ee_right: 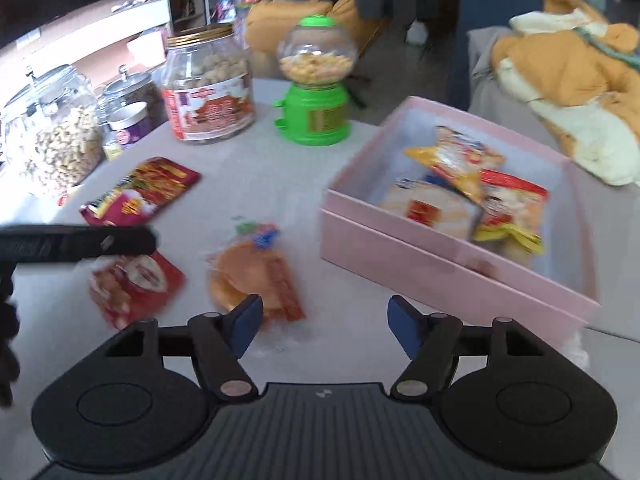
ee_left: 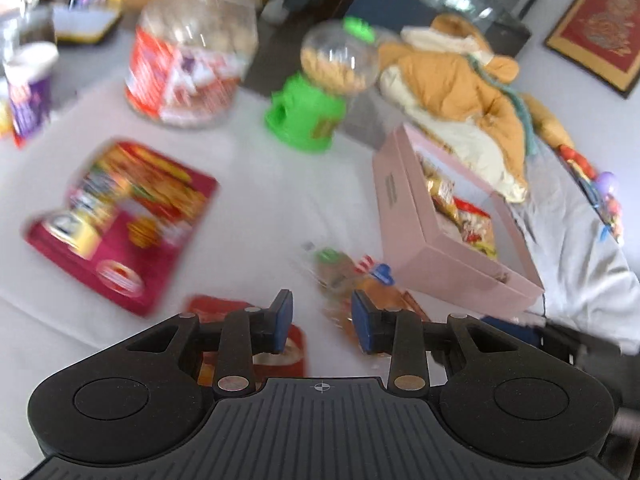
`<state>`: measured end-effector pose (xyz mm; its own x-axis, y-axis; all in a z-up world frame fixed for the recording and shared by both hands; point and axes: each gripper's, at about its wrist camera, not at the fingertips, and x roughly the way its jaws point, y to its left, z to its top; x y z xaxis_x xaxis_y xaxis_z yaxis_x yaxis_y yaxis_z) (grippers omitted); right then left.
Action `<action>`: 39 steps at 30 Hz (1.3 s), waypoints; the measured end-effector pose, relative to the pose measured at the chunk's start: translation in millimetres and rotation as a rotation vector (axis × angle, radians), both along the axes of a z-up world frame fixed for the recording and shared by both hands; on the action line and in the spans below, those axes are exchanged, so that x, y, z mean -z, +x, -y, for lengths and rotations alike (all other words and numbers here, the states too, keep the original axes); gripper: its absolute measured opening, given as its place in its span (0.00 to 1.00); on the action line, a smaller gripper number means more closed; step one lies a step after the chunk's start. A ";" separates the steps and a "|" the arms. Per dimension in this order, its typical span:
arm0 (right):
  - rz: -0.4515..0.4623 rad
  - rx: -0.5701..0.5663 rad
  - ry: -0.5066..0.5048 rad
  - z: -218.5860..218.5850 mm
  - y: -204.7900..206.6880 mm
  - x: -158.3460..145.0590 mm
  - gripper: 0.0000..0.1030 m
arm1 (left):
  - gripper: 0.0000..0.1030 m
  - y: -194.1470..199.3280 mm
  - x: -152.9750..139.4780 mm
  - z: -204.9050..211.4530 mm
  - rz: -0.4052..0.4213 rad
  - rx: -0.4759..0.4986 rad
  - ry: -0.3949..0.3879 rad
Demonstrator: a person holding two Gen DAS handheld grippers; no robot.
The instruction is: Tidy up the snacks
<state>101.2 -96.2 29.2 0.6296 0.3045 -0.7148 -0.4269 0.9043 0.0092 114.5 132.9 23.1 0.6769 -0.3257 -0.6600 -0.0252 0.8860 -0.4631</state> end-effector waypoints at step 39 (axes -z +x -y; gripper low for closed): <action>0.004 0.132 0.000 -59.9 41.3 15.6 0.54 | 0.38 -86.3 2.4 -27.9 0.133 -0.028 0.390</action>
